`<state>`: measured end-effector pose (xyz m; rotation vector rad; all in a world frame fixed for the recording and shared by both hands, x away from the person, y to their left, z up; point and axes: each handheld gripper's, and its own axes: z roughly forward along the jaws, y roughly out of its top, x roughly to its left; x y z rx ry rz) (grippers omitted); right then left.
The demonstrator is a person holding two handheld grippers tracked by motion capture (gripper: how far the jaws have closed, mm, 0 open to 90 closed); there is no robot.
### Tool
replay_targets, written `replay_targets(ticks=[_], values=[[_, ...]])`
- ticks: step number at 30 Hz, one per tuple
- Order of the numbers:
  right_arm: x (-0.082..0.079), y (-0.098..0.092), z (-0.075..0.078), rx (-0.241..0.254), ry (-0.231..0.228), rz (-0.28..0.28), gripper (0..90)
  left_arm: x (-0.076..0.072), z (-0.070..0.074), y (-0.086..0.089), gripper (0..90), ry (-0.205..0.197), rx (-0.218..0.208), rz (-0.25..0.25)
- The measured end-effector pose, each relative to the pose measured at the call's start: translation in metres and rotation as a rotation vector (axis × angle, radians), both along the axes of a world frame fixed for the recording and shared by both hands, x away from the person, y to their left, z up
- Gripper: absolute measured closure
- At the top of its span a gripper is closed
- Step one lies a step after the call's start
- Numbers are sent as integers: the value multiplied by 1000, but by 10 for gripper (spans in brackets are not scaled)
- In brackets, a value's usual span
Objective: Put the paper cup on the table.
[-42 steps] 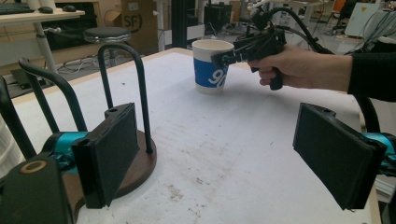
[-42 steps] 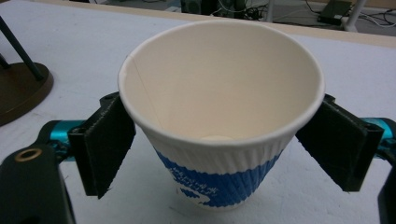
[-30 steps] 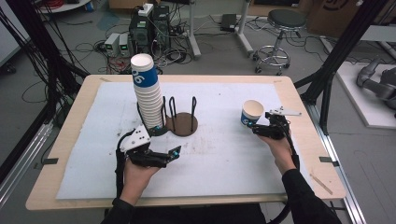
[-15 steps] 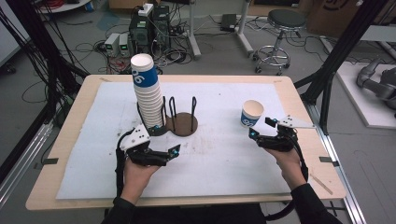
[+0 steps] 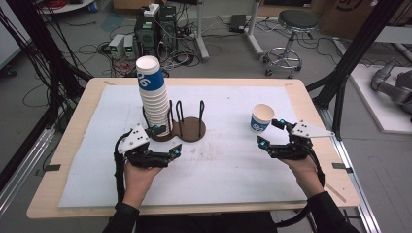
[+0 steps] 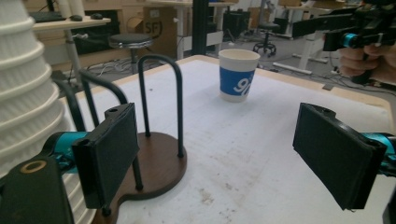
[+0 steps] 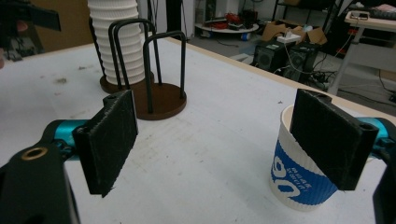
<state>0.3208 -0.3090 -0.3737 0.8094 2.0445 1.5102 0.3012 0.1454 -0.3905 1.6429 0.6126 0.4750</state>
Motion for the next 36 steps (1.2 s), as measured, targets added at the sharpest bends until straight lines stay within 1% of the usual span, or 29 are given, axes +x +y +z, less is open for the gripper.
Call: replay_targets(ticks=[1,2,3,4,5,7,9,11,13,15,17,18,19,21,22,23,26,27,28,32,36], values=[[0,1,1,-10,-5,11,156,0,-2,1,143,4,-3,0],[-1,1,3,-17,-22,20,157,1,-3,1,143,9,-6,2],[-3,2,4,-21,-29,16,157,1,-4,1,143,15,-3,0],[-3,1,5,-15,-34,17,157,1,-5,1,143,17,1,-4],[-4,1,6,-9,-30,19,157,1,-5,0,143,18,3,-7],[-5,0,6,0,-41,5,157,1,-4,-1,143,13,10,-20],[-5,0,7,19,-21,0,160,0,-4,-2,143,8,16,-19],[-5,-1,6,41,-11,-4,160,-1,-3,-3,143,3,12,-22],[-6,-2,5,51,0,-7,160,-3,-1,-2,143,-6,11,-20],[-6,-2,3,53,-1,-4,160,-5,1,-1,143,-20,0,-18],[-8,-2,0,60,-25,6,160,-7,3,0,143,-28,-15,-17],[-9,-1,-1,63,-23,9,160,-8,4,1,143,-30,-20,-20],[-8,0,-1,60,-21,18,160,-8,4,0,143,-33,-21,-21],[-8,2,-2,54,-17,18,160,-9,4,-1,143,-32,-17,-24],[-8,3,-3,64,-4,26,160,-8,4,-2,144,-31,-16,-29],[-7,3,-3,62,-2,29,160,-8,4,-2,143,-32,-16,-34],[-5,1,-4,73,16,19,159,-8,3,-1,143,-26,-17,-35],[-5,1,-3,75,17,10,159,-7,3,-1,143,-25,-17,-35],[-4,0,-3,78,16,13,159,-7,3,-1,143,-21,-16,-31],[-4,-2,-4,64,12,3,159,-8,3,-1,143,-22,-13,-26],[-4,-1,-4,57,10,12,159,-7,2,-1,143,-19,-9,-25]])
